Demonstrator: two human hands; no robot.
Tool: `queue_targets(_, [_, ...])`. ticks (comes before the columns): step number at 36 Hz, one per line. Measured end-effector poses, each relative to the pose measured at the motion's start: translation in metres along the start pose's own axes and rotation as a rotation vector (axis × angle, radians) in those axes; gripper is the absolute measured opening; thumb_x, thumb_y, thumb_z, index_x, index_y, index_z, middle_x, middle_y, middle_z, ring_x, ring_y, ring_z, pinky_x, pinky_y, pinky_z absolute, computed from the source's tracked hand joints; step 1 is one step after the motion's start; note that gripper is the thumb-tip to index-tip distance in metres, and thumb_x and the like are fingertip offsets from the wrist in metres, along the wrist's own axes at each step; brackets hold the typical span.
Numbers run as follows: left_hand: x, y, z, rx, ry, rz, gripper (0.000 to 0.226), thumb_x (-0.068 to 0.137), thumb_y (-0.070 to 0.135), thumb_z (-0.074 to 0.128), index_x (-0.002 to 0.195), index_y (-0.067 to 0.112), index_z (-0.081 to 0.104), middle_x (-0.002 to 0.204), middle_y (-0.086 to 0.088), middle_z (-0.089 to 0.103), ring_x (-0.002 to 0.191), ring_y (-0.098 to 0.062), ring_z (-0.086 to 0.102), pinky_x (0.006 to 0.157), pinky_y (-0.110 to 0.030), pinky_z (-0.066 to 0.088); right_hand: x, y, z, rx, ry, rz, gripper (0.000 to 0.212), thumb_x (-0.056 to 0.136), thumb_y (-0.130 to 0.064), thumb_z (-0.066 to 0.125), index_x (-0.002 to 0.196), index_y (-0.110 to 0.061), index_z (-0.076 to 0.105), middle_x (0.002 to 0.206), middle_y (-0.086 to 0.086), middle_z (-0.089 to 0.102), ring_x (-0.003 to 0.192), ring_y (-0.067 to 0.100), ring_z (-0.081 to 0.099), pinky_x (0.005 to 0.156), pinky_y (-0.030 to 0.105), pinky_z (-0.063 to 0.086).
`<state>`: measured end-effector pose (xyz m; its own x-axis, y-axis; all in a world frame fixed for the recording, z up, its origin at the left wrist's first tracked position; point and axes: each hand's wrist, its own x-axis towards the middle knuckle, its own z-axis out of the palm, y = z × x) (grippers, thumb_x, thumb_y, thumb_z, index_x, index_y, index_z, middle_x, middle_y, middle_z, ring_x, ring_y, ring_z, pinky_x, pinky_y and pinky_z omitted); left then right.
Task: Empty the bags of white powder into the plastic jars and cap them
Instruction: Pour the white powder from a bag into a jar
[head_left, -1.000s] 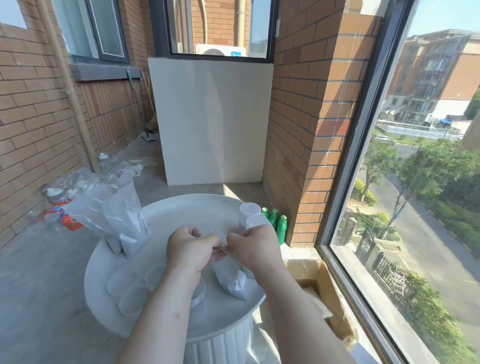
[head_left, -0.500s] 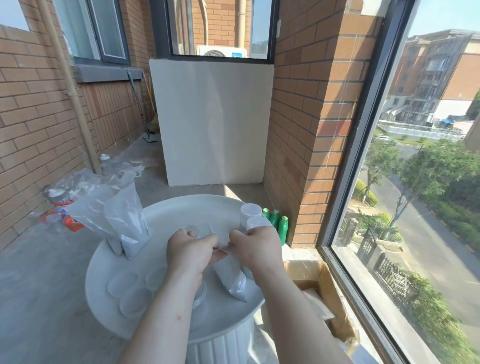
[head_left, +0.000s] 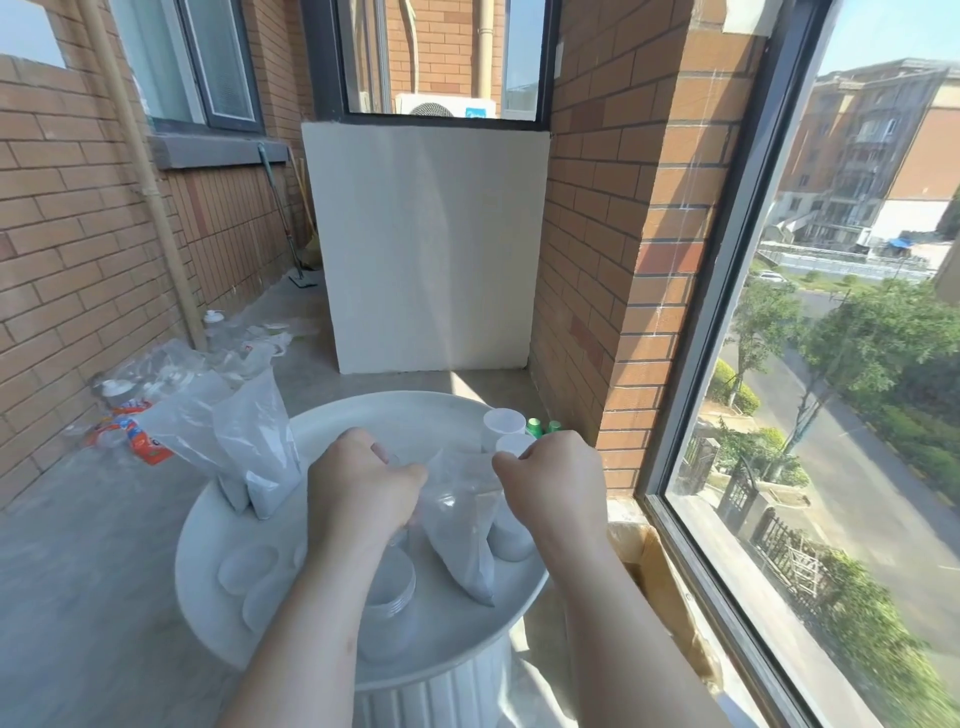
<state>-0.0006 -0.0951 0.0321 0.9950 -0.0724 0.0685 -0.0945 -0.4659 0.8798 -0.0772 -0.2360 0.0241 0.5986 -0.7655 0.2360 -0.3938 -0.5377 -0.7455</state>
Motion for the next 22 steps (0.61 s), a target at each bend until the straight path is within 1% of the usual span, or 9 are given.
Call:
queue_targets(2, [0.001,-0.003,0.001,-0.002,0.012,-0.008,0.018,0.062,0.012,0.057,0.07,0.017,0.041,0.037,0.007,0.048,0.05,-0.028,0.065,0.055,-0.041,0.057,0.0,0.001,0.0,-0.025,-0.002,0.004,0.033,0.076,-0.021,0.06,0.056,-0.013,0.034,0.051,0.001,0.035,0.047,0.019,0.029,0.044,0.025,0.019])
queue_targets(3, [0.002,-0.005,0.003,0.006,0.017,-0.012,0.017,0.06,0.014,0.056,0.07,0.018,0.042,0.046,0.004,0.054,0.053,-0.03,0.066,0.054,-0.04,0.056,0.0,0.001,0.0,-0.044,-0.005,0.001,0.033,0.077,-0.022,0.059,0.056,-0.014,0.035,0.052,0.001,0.036,0.048,0.02,0.03,0.045,0.025,0.021])
queue_targets(6, [0.003,-0.009,0.003,0.082,-0.007,0.007,0.016,0.061,0.019,0.053,0.074,0.021,0.044,0.07,-0.006,0.066,0.063,-0.03,0.067,0.053,-0.031,0.049,0.0,0.001,0.001,-0.077,-0.02,-0.002,0.03,0.078,-0.025,0.055,0.058,-0.015,0.036,0.055,0.0,0.039,0.053,0.022,0.034,0.048,0.024,0.024])
queue_targets(8, [0.002,-0.008,0.001,0.148,-0.018,0.054,0.015,0.065,0.021,0.054,0.077,0.022,0.045,0.074,-0.004,0.067,0.067,-0.026,0.066,0.055,-0.028,0.045,-0.001,0.0,0.001,-0.075,-0.047,-0.004,0.029,0.078,-0.025,0.053,0.058,-0.016,0.034,0.055,-0.001,0.037,0.051,0.02,0.032,0.048,0.024,0.023])
queue_targets(12, [-0.005,0.002,-0.004,0.301,-0.021,0.216,0.017,0.076,0.021,0.062,0.084,0.023,0.048,0.088,0.005,0.058,0.077,-0.016,0.055,0.057,-0.029,0.036,-0.001,-0.003,-0.003,-0.022,-0.125,-0.003,0.031,0.075,-0.02,0.052,0.055,-0.017,0.029,0.049,-0.003,0.031,0.05,0.02,0.028,0.048,0.025,0.023])
queue_targets(14, [-0.007,0.007,-0.005,0.292,-0.075,0.335,0.019,0.077,0.025,0.067,0.084,0.028,0.05,0.093,0.011,0.058,0.084,-0.012,0.056,0.065,-0.029,0.039,0.0,-0.002,-0.003,0.009,-0.144,0.016,0.03,0.075,-0.019,0.052,0.055,-0.017,0.03,0.049,-0.003,0.031,0.052,0.021,0.028,0.049,0.026,0.023])
queue_targets(17, [-0.013,0.013,-0.004,0.268,-0.246,0.471,0.022,0.074,0.039,0.076,0.083,0.034,0.056,0.094,0.02,0.059,0.092,0.0,0.056,0.077,-0.024,0.044,0.0,-0.002,-0.003,0.019,-0.153,0.038,0.031,0.076,-0.021,0.054,0.053,-0.016,0.034,0.048,-0.003,0.034,0.051,0.021,0.032,0.048,0.026,0.026])
queue_targets(19, [-0.019,0.015,-0.001,0.308,-0.317,0.52,0.023,0.072,0.046,0.078,0.083,0.037,0.06,0.095,0.024,0.058,0.093,0.003,0.055,0.081,-0.023,0.046,-0.001,-0.002,-0.004,0.013,-0.156,0.04,0.03,0.076,-0.021,0.054,0.053,-0.015,0.036,0.047,-0.003,0.036,0.05,0.02,0.033,0.047,0.026,0.026])
queue_targets(22, [-0.022,0.014,0.004,0.392,-0.333,0.533,0.022,0.074,0.047,0.078,0.087,0.037,0.063,0.096,0.022,0.058,0.092,0.002,0.056,0.083,-0.026,0.05,-0.001,-0.003,-0.002,0.022,-0.155,0.034,0.031,0.076,-0.019,0.054,0.053,-0.016,0.033,0.047,-0.003,0.031,0.05,0.02,0.028,0.047,0.026,0.023])
